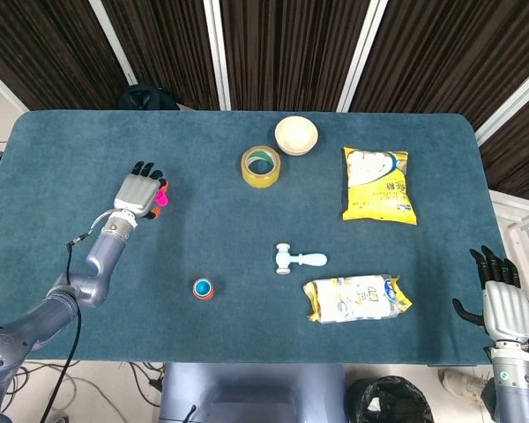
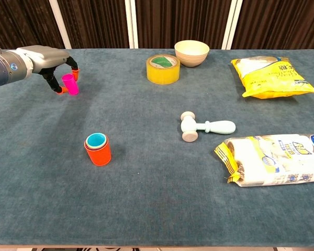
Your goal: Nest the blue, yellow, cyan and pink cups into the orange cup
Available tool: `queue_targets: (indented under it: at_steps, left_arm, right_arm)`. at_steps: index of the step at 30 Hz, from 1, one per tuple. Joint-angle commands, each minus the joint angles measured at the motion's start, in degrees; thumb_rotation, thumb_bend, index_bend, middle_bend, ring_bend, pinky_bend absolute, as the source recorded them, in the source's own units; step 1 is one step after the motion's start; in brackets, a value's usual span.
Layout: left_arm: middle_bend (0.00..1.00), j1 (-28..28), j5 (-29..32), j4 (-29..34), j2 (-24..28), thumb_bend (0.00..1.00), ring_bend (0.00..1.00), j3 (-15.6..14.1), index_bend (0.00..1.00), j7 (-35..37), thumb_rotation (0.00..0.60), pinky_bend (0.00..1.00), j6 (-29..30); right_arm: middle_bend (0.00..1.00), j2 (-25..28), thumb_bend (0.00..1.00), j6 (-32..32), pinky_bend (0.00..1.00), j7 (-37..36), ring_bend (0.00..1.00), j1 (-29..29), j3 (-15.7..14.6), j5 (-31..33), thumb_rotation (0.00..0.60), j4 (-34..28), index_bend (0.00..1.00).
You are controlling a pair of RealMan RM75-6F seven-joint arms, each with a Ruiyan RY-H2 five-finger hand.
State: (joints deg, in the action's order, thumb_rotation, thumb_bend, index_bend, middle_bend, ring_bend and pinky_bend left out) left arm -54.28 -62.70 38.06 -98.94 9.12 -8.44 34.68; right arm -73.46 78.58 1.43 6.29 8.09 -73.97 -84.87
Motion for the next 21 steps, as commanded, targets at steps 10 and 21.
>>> queue_targets:
  at_steps: [10, 21]
  left_arm:
    - [0.22, 0.36, -0.75, 0.12, 0.12, 0.33, 0.00, 0.46, 0.44, 0.01, 0.600, 0.01, 0.05]
    - [0.23, 0.60, -1.35, 1.82, 0.69, 0.37, 0.00, 0.89, 0.47, -0.29, 0.600, 0.00, 0.59]
  right_arm:
    - [0.04, 0.01, 0.32, -0.21, 0.00, 0.05, 0.10, 0.00, 0.06, 0.32, 0.600, -0.05, 0.11]
    - [0.04, 0.15, 0.32, -0.57, 0.00, -0.16, 0.10, -0.02, 0.11, 0.75, 0.600, -0.31, 0.11]
